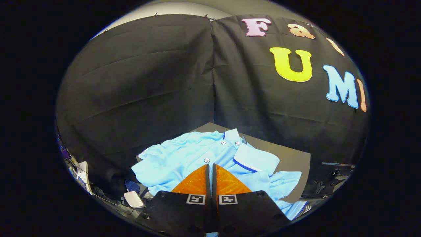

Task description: Put the clothes into the washing machine and then close the washing machine lid.

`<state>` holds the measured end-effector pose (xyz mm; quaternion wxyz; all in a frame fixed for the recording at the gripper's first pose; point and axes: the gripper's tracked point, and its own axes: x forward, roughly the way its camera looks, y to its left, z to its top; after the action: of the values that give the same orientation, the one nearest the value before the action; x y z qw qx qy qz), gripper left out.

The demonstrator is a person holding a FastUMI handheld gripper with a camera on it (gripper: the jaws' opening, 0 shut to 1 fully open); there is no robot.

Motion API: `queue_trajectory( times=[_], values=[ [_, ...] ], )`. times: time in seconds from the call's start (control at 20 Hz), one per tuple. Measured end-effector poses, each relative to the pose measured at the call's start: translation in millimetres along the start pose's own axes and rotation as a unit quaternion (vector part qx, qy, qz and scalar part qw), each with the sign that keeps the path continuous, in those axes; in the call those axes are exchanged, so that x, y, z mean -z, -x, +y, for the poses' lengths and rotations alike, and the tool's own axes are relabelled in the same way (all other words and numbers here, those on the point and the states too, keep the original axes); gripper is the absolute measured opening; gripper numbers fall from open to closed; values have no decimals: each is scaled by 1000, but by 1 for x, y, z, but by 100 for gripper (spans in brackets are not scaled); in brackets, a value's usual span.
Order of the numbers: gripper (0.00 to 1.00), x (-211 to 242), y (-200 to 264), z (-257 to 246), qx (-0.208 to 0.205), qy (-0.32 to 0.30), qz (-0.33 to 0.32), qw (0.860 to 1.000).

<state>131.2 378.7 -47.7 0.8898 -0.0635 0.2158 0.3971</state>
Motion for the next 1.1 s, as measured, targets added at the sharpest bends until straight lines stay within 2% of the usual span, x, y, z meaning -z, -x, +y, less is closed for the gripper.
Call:
queue_trajectory(
  times=[0.25, 0.5, 1.1],
  values=[
    [1, -10, 29, -31, 24, -4, -31, 999],
    [1, -18, 62, -83, 77, -6, -63, 995],
    [1, 14, 132, -192, 181, -28, -65, 981]
  ],
)
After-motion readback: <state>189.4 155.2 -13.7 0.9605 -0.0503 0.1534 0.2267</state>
